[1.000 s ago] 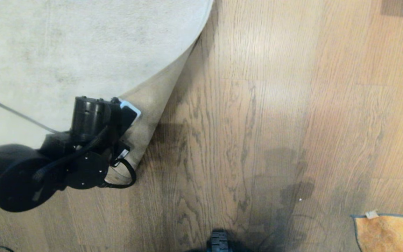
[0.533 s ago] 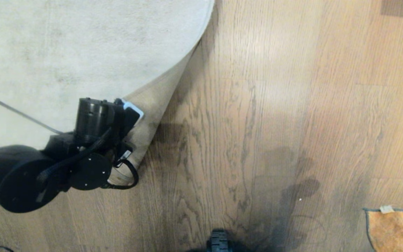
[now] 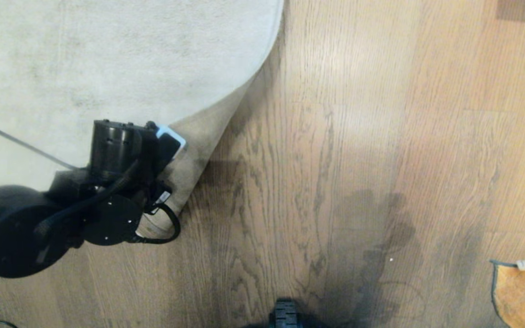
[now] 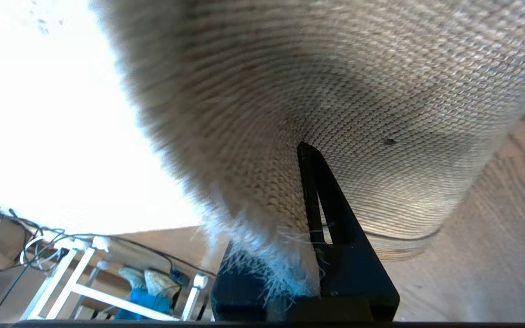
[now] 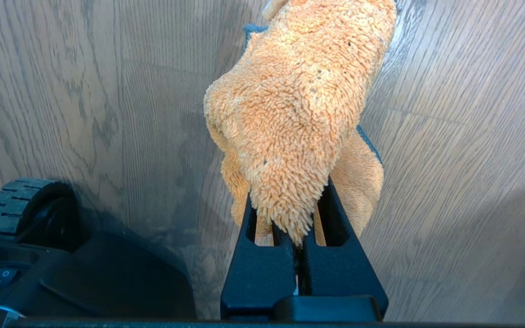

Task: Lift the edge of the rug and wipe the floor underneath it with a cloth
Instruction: Lay down the carpet

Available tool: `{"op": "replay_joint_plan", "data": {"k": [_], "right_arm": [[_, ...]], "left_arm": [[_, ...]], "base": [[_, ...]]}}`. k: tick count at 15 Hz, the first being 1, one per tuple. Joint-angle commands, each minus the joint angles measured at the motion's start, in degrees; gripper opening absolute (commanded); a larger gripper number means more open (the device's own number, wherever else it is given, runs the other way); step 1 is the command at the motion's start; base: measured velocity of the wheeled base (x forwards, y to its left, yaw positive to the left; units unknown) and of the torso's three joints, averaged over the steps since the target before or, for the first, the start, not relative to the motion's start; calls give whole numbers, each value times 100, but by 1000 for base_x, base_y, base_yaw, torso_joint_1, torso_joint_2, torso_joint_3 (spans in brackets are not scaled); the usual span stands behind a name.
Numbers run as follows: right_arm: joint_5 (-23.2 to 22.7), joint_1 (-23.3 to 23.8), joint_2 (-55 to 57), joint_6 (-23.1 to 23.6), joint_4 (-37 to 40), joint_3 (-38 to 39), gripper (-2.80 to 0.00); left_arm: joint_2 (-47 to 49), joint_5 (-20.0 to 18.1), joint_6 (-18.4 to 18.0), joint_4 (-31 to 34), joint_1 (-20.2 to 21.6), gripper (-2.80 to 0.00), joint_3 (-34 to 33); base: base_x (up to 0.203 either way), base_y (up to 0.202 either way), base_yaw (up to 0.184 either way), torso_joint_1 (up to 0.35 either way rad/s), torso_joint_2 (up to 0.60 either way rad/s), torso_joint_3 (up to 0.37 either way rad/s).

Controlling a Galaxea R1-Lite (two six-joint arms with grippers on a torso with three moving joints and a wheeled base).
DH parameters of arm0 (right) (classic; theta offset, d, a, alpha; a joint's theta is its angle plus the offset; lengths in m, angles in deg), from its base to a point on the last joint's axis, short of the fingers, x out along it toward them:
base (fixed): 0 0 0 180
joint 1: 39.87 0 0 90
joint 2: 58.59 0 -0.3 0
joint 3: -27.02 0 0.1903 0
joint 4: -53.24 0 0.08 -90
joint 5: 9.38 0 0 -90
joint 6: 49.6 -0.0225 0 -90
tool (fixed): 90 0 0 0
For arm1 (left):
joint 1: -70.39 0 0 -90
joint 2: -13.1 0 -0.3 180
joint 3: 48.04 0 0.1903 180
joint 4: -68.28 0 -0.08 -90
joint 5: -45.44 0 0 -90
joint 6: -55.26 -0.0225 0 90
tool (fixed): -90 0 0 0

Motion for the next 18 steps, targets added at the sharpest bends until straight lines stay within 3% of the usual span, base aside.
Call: {"op": "replay_joint_plan", "data": {"k": [1,8,18], "right_arm": [[-3,-7,-46,8,-7,0,-280],[-3,2,-46,8,-7,0,-280],[-3,2,-46,8,-7,0,-280]], "left_arm": [[-230,36,-22,-31,-96,-280,6],[-762,24,-29,-3,-550,-280,-17],[-1202,-16,2,-29,-716,-280,-93]], "base": [[0,0,0,0,0,0],[0,0,0,0,0,0],[0,0,0,0,0,0]]}}
